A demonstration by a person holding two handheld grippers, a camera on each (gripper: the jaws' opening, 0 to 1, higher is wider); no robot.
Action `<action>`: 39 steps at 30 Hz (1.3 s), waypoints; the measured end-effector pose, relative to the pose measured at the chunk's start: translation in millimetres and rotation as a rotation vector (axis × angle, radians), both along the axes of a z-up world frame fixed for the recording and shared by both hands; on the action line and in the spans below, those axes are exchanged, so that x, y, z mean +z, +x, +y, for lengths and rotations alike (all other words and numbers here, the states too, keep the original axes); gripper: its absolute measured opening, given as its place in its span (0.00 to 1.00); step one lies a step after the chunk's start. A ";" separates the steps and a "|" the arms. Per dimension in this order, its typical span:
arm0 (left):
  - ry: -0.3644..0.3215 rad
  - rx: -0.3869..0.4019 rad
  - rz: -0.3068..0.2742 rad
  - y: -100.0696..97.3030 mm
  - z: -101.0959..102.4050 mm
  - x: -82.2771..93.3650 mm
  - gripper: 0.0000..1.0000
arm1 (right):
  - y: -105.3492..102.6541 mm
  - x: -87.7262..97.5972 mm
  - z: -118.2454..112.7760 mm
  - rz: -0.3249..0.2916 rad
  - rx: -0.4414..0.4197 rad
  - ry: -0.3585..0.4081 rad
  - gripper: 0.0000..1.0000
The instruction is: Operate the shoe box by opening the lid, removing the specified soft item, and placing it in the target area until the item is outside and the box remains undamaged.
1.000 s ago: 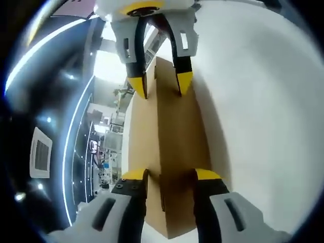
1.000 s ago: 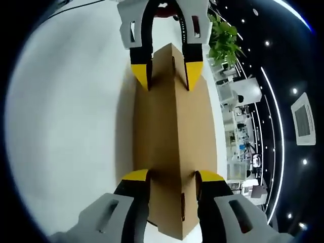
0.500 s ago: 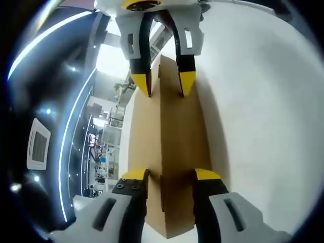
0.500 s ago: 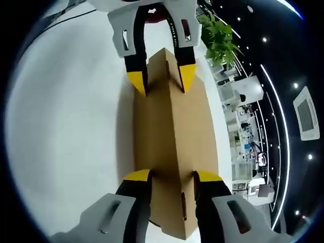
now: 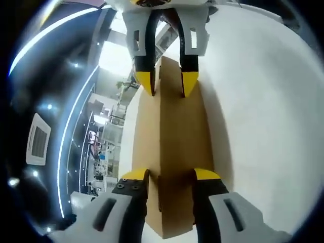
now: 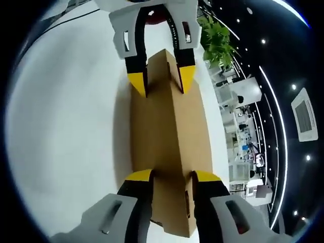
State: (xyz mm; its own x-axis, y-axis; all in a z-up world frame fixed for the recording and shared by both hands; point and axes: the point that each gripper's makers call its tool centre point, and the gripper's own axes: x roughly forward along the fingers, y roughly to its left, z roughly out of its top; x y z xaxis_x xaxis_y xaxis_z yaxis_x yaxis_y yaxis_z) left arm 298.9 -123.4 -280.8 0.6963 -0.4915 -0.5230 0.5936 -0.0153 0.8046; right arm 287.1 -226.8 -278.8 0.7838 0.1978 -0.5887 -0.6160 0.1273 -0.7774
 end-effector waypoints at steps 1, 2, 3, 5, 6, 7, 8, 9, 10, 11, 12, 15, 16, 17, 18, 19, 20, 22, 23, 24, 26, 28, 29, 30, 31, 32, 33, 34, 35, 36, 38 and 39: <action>-0.003 0.001 -0.002 0.1 -0.1 1.3 0.33 | 0.0 1.0 0.0 -0.002 -0.001 0.000 0.28; -0.006 0.001 -0.004 0.5 -0.2 1.8 0.33 | 0.1 2.0 -0.1 -0.004 -0.001 0.001 0.28; -0.005 -0.001 -0.002 0.9 -0.2 2.0 0.33 | 0.2 2.3 -0.1 -0.002 -0.001 0.003 0.28; -0.009 -0.002 0.006 0.9 -0.1 3.0 0.33 | 0.9 3.3 0.1 0.003 -0.005 0.004 0.29; -0.009 -0.003 0.006 1.0 -0.1 3.3 0.33 | 1.0 3.8 0.2 0.004 -0.006 0.003 0.29; -0.009 -0.004 0.008 1.1 -0.1 3.6 0.33 | 1.0 3.7 0.1 0.006 -0.008 0.001 0.29; -0.011 -0.005 0.012 1.4 -0.1 4.0 0.33 | 1.1 4.1 0.0 0.005 -0.009 0.002 0.29; -0.012 -0.006 0.013 1.4 -0.1 4.2 0.33 | 1.1 4.6 -0.1 0.001 -0.007 0.000 0.29; -0.013 -0.009 0.013 1.1 -0.4 4.5 0.33 | 1.0 5.1 -0.2 0.000 -0.007 0.001 0.29; -0.013 -0.010 0.012 1.1 -0.6 5.4 0.33 | 0.9 6.1 -0.3 -0.002 -0.009 0.004 0.28; -0.012 -0.012 0.010 1.1 -0.6 6.1 0.33 | 0.6 7.5 -0.4 -0.003 -0.010 0.005 0.28; -0.017 -0.014 0.005 1.3 -0.4 10.0 0.33 | 0.4 12.2 -0.4 -0.005 -0.024 0.019 0.28; -0.017 -0.015 0.005 1.5 -0.3 10.5 0.33 | 0.4 12.7 -0.4 -0.006 -0.024 0.020 0.28; -0.017 -0.017 0.006 1.5 -0.3 11.4 0.33 | 0.4 13.5 -0.6 -0.006 -0.025 0.022 0.28; -0.017 -0.018 0.006 1.5 -0.3 11.8 0.33 | 0.4 13.7 -0.5 -0.006 -0.026 0.024 0.28; -0.019 -0.019 0.008 1.3 -0.3 12.6 0.33 | 0.2 14.6 -0.6 -0.006 -0.027 0.025 0.28; -0.019 -0.020 0.008 1.3 -0.3 12.7 0.33 | 0.1 14.9 -0.6 -0.006 -0.028 0.025 0.28; -0.020 -0.019 0.010 1.1 -0.4 13.7 0.33 | 0.0 15.5 -0.6 -0.006 -0.028 0.027 0.28; -0.020 -0.018 0.010 0.9 -0.4 14.4 0.33 | 0.1 16.0 -0.7 -0.006 -0.030 0.029 0.28; -0.019 -0.017 0.010 0.9 -0.4 14.9 0.33 | 0.2 16.3 -0.7 -0.006 -0.030 0.028 0.28; -0.024 -0.013 0.011 1.5 -0.4 16.1 0.33 | 0.5 17.7 -0.6 -0.008 -0.025 0.022 0.29; -0.025 -0.013 0.015 1.5 -0.4 16.2 0.33 | 0.8 17.6 -0.6 -0.006 -0.020 0.017 0.29; -0.027 -0.013 0.015 1.7 -0.3 16.7 0.33 | 1.5 18.3 -0.6 -0.009 -0.018 0.013 0.30; -0.030 -0.011 0.014 1.9 -0.2 17.6 0.34 | 2.0 18.9 -0.5 -0.010 -0.017 0.011 0.31; -0.033 -0.010 0.014 2.0 -0.1 18.5 0.34 | 2.6 19.9 -0.6 -0.010 -0.018 0.011 0.32; -0.038 -0.007 0.011 2.3 0.0 20.5 0.35 | 3.7 22.0 -1.0 -0.014 -0.022 0.015 0.33; -0.043 -0.004 0.009 2.5 0.0 22.3 0.35 | 4.8 23.7 -1.5 -0.019 -0.022 0.016 0.33; -0.048 -0.005 0.006 3.0 0.0 25.0 0.35 | 5.8 24.4 -2.3 -0.020 -0.023 0.013 0.33; -0.052 -0.002 0.005 4.4 0.5 26.3 0.36 | 6.9 25.2 -3.2 -0.022 -0.024 0.012 0.33; -0.069 0.013 0.014 5.8 1.1 26.2 0.37 | 8.2 26.1 -4.1 -0.021 -0.027 0.018 0.34; -0.068 0.022 0.019 6.0 0.7 25.2 0.37 | 10.2 26.1 -6.4 -0.014 -0.042 0.035 0.35; -0.061 0.020 0.014 5.5 0.7 25.2 0.37 | 9.5 25.3 -7.0 -0.013 -0.041 0.030 0.35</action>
State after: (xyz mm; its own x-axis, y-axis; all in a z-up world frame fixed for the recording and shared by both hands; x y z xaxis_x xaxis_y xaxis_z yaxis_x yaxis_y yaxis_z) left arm 304.4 -122.7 -255.6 0.6990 -0.5089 -0.5024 0.6044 0.0449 0.7954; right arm 296.5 -233.9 -253.5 0.7990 0.1829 -0.5729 -0.5999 0.1755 -0.7806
